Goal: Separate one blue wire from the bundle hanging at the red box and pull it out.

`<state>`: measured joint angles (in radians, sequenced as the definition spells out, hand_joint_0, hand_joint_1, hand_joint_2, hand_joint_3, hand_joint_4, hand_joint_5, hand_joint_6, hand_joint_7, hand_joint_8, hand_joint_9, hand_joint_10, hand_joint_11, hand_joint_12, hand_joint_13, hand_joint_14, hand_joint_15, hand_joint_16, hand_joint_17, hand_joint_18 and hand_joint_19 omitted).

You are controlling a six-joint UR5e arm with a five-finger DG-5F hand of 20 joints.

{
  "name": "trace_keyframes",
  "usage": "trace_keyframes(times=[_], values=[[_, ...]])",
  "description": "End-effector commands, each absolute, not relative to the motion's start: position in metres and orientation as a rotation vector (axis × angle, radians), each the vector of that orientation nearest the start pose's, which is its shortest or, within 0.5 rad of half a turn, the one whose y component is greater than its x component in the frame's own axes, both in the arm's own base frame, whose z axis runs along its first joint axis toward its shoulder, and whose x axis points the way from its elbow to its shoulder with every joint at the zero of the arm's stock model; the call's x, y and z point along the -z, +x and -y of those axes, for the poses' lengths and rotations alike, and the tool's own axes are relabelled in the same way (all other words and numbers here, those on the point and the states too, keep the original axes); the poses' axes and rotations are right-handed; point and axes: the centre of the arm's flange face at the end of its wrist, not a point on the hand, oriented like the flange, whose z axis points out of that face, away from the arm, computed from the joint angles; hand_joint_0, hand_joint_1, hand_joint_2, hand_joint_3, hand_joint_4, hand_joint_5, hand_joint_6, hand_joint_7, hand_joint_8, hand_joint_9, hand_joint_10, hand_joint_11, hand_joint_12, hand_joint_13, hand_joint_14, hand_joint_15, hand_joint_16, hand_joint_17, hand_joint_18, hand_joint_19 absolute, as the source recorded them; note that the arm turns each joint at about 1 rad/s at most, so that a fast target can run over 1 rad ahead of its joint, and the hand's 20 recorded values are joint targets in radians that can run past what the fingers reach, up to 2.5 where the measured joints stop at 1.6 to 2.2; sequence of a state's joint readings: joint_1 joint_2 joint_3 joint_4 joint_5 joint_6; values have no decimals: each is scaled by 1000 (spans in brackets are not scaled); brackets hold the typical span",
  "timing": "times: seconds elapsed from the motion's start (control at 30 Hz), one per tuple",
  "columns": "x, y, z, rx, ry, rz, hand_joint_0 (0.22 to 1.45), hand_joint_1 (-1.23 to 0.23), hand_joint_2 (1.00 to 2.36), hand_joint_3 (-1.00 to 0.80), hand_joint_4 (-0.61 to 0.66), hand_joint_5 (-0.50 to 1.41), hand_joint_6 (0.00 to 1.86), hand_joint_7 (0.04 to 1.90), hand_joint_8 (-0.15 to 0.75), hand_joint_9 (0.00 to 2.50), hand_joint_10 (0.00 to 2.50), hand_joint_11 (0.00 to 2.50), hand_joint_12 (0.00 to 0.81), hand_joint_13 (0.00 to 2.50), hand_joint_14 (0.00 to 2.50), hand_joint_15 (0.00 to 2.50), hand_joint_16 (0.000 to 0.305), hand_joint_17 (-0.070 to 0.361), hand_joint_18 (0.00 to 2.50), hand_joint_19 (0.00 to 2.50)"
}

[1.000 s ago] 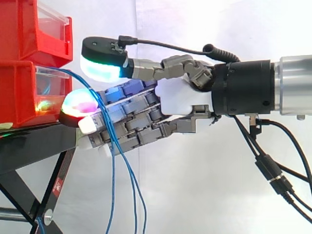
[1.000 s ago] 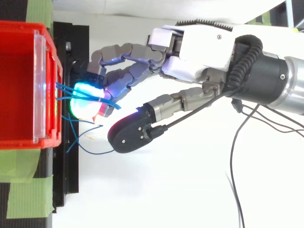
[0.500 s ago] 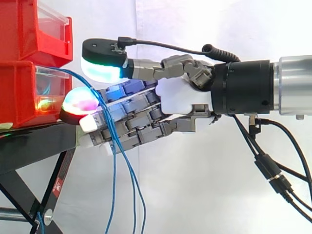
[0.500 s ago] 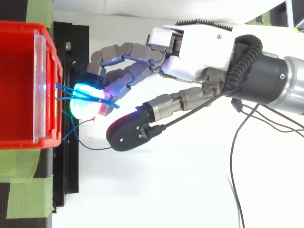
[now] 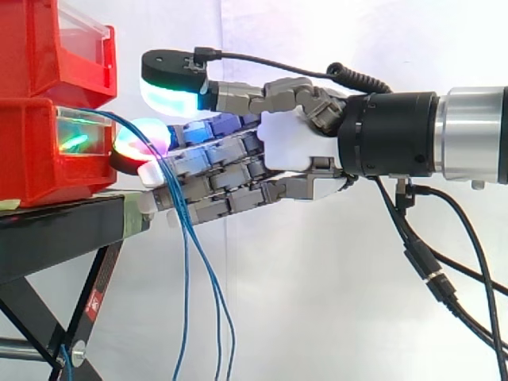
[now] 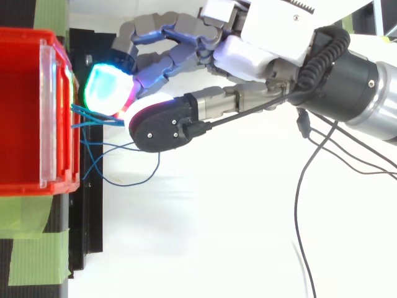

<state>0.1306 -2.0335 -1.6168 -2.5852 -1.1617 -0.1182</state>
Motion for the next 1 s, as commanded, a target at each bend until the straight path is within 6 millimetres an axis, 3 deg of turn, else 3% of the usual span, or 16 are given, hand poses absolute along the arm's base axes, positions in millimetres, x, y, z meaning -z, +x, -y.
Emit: trace_keyframes(times=[0.0,0.57,0.97], values=[[-256,646,87,-941,1231,-1032,635,-739,1011,-363,264,-160,706,945,350,800,14,533,418,535,10,318,56,126,500,295],[-247,638,77,-894,1216,-1179,626,-738,1010,-375,268,-160,690,958,352,798,13,537,420,537,10,319,56,126,502,312],[-248,640,76,-906,1211,-1172,624,-719,1010,-379,265,-160,695,953,351,803,14,541,418,544,11,329,56,126,505,313]])
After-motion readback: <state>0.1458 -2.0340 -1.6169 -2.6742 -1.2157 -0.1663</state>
